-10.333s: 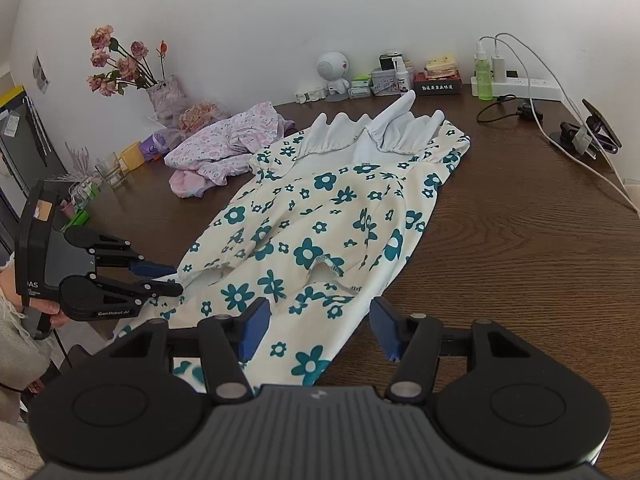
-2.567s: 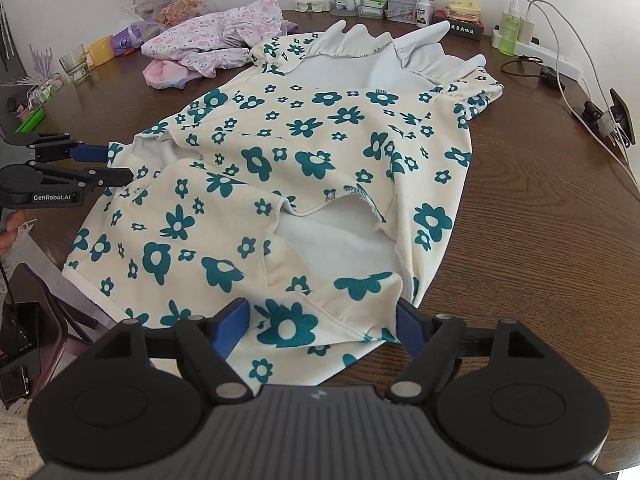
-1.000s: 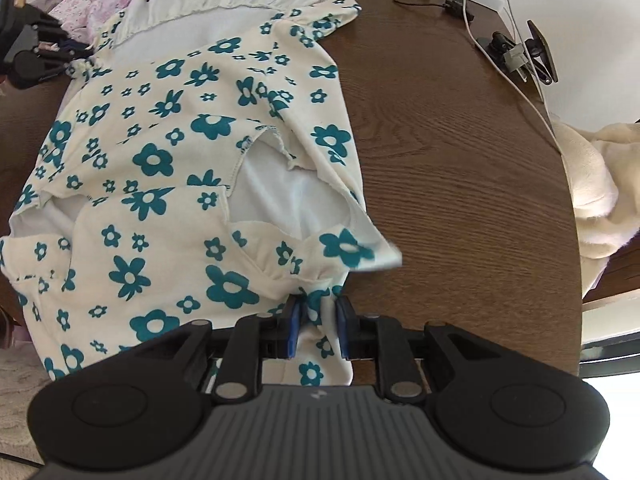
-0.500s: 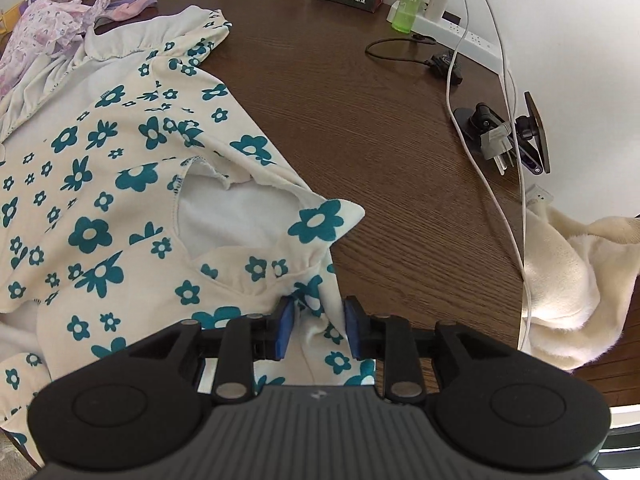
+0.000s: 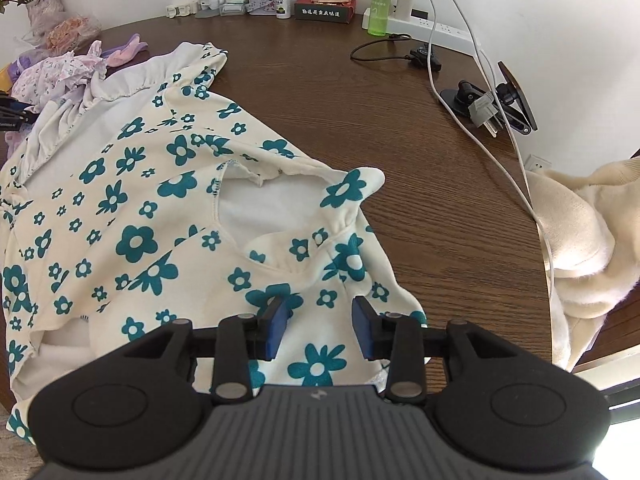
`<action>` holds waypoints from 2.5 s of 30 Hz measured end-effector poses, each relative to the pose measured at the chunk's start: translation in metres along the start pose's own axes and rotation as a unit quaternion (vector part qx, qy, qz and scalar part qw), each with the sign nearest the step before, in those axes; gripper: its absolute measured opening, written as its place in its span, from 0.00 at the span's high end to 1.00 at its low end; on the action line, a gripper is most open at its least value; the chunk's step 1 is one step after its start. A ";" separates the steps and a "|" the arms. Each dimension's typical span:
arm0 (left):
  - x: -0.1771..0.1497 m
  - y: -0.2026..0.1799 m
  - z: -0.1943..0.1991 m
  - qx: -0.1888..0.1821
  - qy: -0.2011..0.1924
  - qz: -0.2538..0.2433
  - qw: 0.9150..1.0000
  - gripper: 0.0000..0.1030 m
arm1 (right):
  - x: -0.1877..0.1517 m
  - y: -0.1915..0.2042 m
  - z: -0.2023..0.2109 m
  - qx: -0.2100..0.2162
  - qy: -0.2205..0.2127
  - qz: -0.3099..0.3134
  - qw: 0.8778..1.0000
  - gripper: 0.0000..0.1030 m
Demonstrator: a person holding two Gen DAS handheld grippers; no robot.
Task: Fold clothes
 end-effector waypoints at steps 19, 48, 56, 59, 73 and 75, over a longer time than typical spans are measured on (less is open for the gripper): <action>0.000 -0.031 0.057 -0.131 -0.034 -0.045 0.990 0.22 | -0.018 0.010 0.021 -0.018 -0.017 -0.072 0.997 0.53; -0.146 -0.088 0.130 0.016 -0.002 -0.168 0.986 1.00 | 0.014 0.019 -0.022 0.009 -0.037 0.010 0.999 0.55; -0.188 -0.093 0.170 0.043 0.029 -0.114 0.992 1.00 | 0.066 0.046 -0.052 0.057 -0.047 0.076 0.994 0.55; -0.192 -0.092 0.179 0.038 0.039 -0.092 0.994 1.00 | 0.075 0.049 -0.057 0.063 -0.043 0.088 0.993 0.55; -0.073 -0.040 0.203 0.000 -0.060 -0.046 0.997 0.52 | 0.069 -0.019 -0.023 0.038 -0.083 0.000 0.996 0.54; -0.034 -0.033 0.184 -0.003 -0.073 -0.046 0.996 0.52 | 0.077 -0.026 -0.031 0.033 -0.075 -0.012 0.997 0.54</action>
Point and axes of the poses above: each gripper's, at about its wrist camera, not at the fingertips, and z roughly against the way its jaws point, y to its left, x to its top, the point moved 4 cm from there along -z, roughly the way its jaws point, and after that the axes turned 4 degrees about z, right-handed, at the moved point
